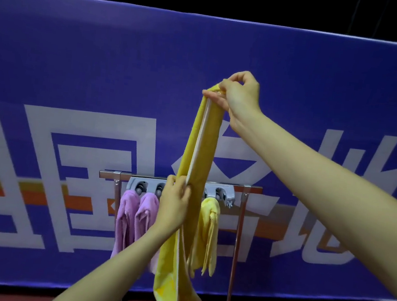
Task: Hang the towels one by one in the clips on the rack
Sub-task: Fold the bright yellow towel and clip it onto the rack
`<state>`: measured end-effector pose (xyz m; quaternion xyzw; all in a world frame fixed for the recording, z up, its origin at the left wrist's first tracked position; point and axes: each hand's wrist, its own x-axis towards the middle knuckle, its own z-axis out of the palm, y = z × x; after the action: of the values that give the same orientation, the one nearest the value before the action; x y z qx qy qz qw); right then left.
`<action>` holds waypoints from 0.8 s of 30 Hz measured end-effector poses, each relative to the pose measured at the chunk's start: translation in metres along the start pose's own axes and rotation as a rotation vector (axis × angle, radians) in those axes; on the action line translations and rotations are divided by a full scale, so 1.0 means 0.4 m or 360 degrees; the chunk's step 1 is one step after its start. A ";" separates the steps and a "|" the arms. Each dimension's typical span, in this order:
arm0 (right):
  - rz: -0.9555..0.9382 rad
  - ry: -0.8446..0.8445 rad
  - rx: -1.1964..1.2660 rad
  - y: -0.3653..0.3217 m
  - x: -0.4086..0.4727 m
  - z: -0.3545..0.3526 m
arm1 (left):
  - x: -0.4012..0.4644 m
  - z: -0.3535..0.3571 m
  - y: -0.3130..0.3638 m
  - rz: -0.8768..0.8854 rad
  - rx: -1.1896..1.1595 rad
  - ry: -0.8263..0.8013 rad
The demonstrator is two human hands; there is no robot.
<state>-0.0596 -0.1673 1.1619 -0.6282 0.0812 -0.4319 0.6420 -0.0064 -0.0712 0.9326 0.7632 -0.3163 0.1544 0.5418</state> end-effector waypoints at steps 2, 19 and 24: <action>0.0001 0.0039 0.0030 -0.007 0.004 -0.009 | 0.002 -0.009 -0.028 -0.0081 -0.0071 -0.0048; 0.0110 0.0417 -0.0179 0.098 0.026 -0.243 | 0.174 -0.194 -0.085 0.0034 0.0297 0.0305; 0.0365 0.0343 -0.0424 0.199 0.011 -0.308 | 0.264 -0.263 -0.020 0.0149 0.0157 0.0473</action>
<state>-0.1004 -0.2739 1.0697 -0.6445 0.2768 -0.4062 0.5857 0.0897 -0.0056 1.0262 0.7420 -0.2600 0.3061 0.5368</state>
